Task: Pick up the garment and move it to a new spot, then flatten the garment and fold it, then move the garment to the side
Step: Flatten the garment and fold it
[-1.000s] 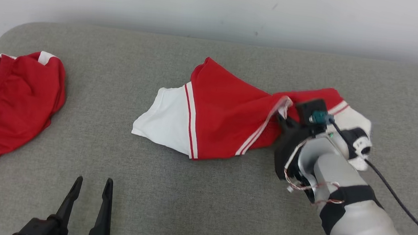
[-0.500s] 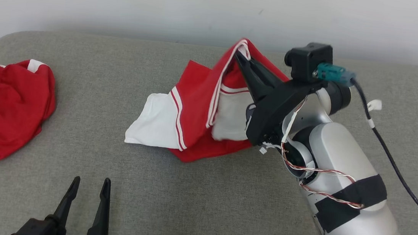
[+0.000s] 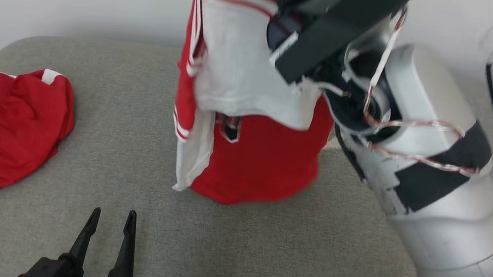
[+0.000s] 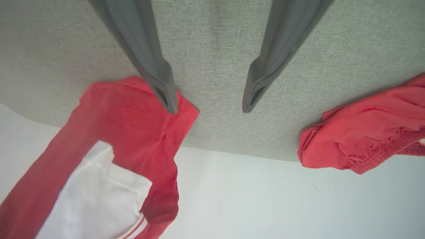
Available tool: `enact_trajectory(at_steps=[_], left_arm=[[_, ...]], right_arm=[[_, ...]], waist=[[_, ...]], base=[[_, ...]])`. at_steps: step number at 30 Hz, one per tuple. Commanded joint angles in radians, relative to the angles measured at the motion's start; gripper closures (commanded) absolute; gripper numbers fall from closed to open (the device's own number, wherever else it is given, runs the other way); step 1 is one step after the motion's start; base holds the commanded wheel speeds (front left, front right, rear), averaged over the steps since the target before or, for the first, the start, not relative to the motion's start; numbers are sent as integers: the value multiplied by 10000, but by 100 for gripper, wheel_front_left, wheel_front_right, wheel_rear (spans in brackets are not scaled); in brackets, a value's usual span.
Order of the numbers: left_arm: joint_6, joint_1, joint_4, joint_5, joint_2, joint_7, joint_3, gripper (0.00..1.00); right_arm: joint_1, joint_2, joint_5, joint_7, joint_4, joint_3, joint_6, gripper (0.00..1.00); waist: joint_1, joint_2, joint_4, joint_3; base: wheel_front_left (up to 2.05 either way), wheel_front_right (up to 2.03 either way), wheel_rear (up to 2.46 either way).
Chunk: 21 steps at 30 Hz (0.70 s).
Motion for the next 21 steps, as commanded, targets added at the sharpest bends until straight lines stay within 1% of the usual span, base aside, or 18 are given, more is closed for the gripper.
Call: enact_trajectory(at_steps=[1,5,6,7,11,13,17,19,21], left_arm=[[14,55,-10,27,-42,-33,-2,0],[16,211,12,16,-89,-33,4,0],[14,242,1,18,-102,-33,28,0],[14,250,-17,25,-112,-33,52,0],[14,374,-75,76,-135,-33,143,0],[14,408,-103,77,-131,-33,140,0],[14,327,-137,61,-72,-33,128,0],[14,269,-145,47,-27,-33,89,0],[16,218,-160,43,-10,-33,73,0]], right_arm=[[-305,2,112,-315,120,31,-22,100],[-814,2,1442,-1256,478,-116,-22,100],[-879,1,1650,-1463,637,-232,-22,100],[-880,-4,1610,-1633,854,-358,-22,100],[-110,-19,878,-1749,2223,-1326,-22,100],[388,-190,385,-1708,2919,-2004,-22,100],[1660,-675,-728,-1983,4099,-3437,-21,100],[2201,-909,-1335,-2236,4486,-4125,-21,100],[2712,-990,-1676,-2389,4709,-4797,-21,100]], waist=[[0,-1,86,-30],[0,-1,162,-106],[0,-1,153,-113],[0,-1,130,-118],[0,-1,11,-129],[0,-1,-94,-99],[0,-1,-288,-9],[0,-1,-389,55],[0,-1,-478,115]], base=[[0,0,0],[0,0,0],[0,0,0],[0,0,0],[0,0,0],[0,0,0],[0,0,0],[0,0,0],[0,0,0]])
